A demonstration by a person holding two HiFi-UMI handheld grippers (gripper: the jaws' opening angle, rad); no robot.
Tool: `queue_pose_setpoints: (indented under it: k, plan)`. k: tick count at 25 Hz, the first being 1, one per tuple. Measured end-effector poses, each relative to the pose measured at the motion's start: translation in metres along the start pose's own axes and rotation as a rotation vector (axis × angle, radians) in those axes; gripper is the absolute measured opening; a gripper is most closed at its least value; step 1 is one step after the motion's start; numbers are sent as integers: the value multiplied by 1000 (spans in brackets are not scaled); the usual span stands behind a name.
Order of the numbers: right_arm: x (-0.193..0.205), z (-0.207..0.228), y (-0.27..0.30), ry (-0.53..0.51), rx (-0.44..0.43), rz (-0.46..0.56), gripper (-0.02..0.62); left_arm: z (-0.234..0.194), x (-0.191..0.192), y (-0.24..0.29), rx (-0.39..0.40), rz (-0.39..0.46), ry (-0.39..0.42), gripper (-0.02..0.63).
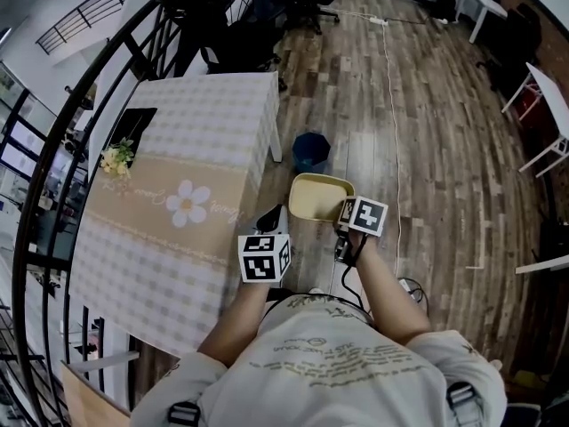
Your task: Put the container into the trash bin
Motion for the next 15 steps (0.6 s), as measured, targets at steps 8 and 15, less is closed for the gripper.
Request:
queue_pose_setpoints:
  k: [8, 15]
  plan:
    - [-13, 17, 17, 17, 13, -5, 5, 5, -5, 30, 15, 1, 6, 6]
    - [-38, 31, 54, 56, 46, 6, 5, -2, -26, 82, 51, 44, 32, 6]
Point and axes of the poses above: the fingertips, and each gripper's own axes: y forward along the fingers, z to its right, x out of its underside, the point moved 2 cm from there along -y, backward along the fingers, and after that the axes turned 10 degrees about z, right-handed, at the moved point
